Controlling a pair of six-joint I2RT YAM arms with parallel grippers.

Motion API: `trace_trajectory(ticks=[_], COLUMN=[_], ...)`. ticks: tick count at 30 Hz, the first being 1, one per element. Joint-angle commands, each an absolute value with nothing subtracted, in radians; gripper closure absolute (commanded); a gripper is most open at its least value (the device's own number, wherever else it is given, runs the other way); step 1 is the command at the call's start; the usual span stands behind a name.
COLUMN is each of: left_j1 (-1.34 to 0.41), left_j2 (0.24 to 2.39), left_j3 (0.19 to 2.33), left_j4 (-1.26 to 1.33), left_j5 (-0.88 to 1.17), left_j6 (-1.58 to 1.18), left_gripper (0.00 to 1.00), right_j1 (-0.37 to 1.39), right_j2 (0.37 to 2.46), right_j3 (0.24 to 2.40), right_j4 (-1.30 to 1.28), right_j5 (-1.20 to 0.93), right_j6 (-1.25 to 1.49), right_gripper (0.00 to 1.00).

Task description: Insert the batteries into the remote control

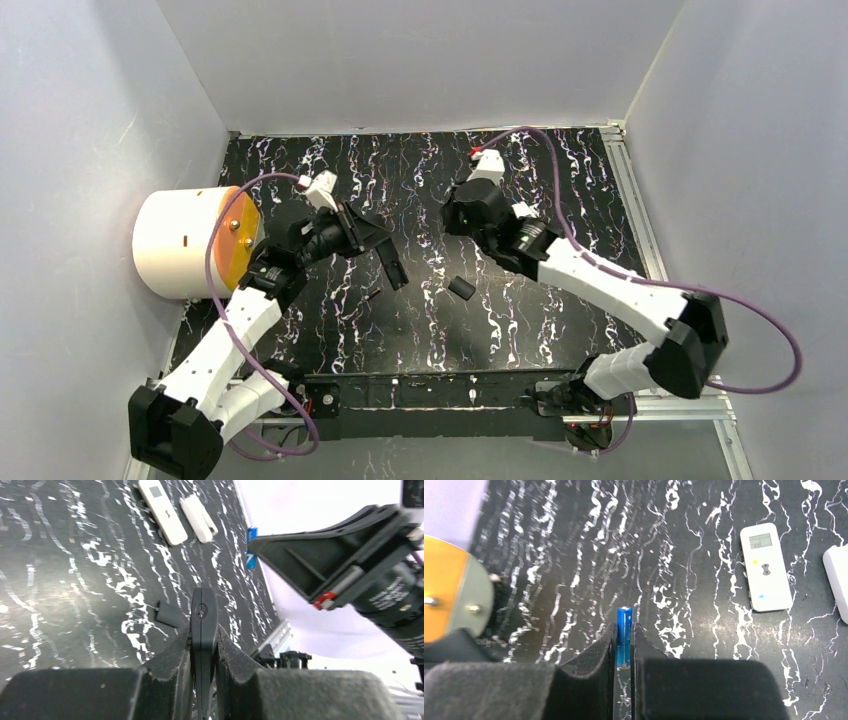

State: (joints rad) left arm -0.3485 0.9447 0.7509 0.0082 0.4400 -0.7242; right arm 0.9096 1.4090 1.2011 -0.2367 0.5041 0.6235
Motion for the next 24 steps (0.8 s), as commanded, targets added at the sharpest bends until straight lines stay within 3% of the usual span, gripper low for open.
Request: trace_trajectory(ticks=[1, 10, 24], left_j1=[-0.399, -0.398, -0.393], left_j2=[1.005, 1.06, 1.12], left_j3=[0.785, 0.912, 1.096], left_j4=[0.147, 0.19, 0.153], left_j5=[0.553, 0.661, 0.767], left_j6=[-0.801, -0.835, -0.912], left_gripper=[1.0, 1.0, 1.0], right_j1=[0.912, 0.913, 0.913], right_j2=[1.301, 1.127, 1.056], right_j3=[1.189, 1.123, 1.166], right_j4=[-0.189, -0.034, 0.079], right_j5=[0.518, 0.346, 0.034], right_j6=[0.666, 0.61, 0.579], right_gripper=[0.91, 0.91, 0.91])
